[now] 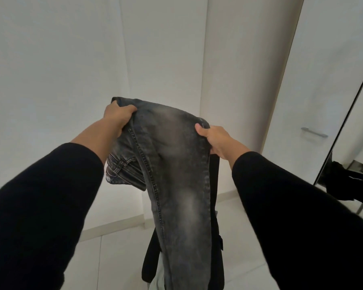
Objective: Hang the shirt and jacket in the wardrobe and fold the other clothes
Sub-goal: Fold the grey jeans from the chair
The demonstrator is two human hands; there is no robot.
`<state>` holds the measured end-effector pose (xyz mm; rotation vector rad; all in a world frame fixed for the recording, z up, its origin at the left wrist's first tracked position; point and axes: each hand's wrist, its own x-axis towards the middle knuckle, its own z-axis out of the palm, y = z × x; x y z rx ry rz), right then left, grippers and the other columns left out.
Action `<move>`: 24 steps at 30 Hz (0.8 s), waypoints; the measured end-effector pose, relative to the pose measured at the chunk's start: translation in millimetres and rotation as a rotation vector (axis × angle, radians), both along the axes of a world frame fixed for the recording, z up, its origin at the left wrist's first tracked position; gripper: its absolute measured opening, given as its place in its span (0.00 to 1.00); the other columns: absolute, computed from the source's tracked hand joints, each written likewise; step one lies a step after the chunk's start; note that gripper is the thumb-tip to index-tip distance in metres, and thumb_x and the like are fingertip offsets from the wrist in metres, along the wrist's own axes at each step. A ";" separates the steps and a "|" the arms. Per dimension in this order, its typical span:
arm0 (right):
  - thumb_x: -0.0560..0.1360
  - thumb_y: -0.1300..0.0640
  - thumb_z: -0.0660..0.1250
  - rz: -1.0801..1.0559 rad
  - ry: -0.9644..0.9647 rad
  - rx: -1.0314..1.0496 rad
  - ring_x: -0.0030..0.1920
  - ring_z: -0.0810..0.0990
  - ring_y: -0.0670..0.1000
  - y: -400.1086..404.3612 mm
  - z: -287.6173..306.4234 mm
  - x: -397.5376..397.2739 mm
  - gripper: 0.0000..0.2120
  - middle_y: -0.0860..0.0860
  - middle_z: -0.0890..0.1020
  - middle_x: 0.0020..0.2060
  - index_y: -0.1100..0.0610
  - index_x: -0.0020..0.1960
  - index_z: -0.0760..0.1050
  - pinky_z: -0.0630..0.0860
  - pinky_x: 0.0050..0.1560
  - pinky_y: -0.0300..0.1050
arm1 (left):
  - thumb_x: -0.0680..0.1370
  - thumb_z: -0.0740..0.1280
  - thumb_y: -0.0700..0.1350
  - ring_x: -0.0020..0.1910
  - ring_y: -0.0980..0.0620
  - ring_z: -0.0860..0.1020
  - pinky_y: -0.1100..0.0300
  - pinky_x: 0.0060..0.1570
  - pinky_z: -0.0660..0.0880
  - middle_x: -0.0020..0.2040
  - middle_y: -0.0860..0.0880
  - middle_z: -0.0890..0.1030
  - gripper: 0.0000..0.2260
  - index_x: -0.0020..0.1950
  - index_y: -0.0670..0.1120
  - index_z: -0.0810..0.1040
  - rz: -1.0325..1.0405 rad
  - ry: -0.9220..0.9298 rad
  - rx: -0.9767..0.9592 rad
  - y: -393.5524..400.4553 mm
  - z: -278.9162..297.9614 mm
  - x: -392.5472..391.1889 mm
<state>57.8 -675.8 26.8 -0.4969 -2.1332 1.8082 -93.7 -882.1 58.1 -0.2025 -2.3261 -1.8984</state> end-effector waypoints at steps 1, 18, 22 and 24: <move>0.77 0.48 0.65 -0.028 0.028 0.041 0.51 0.78 0.53 0.3 4.0 1.2 0.18 0.52 0.79 0.51 0.59 0.61 0.74 0.75 0.51 0.46 | 0.73 0.70 0.52 0.60 0.44 0.75 0.53 0.57 0.75 0.65 0.45 0.74 0.29 0.70 0.43 0.68 -0.005 0.015 -0.040 -4.0 -1.0 -2.3; 0.78 0.43 0.59 0.043 0.180 -0.329 0.58 0.77 0.55 -29.0 52.9 -8.7 0.25 0.55 0.78 0.59 0.59 0.67 0.69 0.75 0.57 0.50 | 0.72 0.57 0.69 0.58 0.42 0.77 0.45 0.54 0.74 0.60 0.43 0.80 0.31 0.63 0.47 0.77 -0.719 -0.463 0.553 4.4 -78.8 81.6; 0.79 0.44 0.59 0.084 0.126 -0.324 0.58 0.77 0.55 -10.9 43.3 -2.8 0.25 0.55 0.77 0.60 0.56 0.71 0.64 0.76 0.52 0.49 | 0.77 0.63 0.56 0.53 0.46 0.80 0.52 0.54 0.75 0.57 0.43 0.81 0.19 0.58 0.44 0.79 -0.654 -0.402 0.377 13.5 -71.1 85.7; 0.76 0.42 0.63 0.154 0.009 -0.282 0.58 0.78 0.56 -3.6 32.0 3.6 0.26 0.55 0.77 0.61 0.54 0.70 0.67 0.78 0.48 0.50 | 0.76 0.64 0.59 0.52 0.47 0.81 0.53 0.54 0.77 0.55 0.43 0.82 0.22 0.58 0.42 0.79 -0.550 -0.328 0.383 24.3 -53.6 85.1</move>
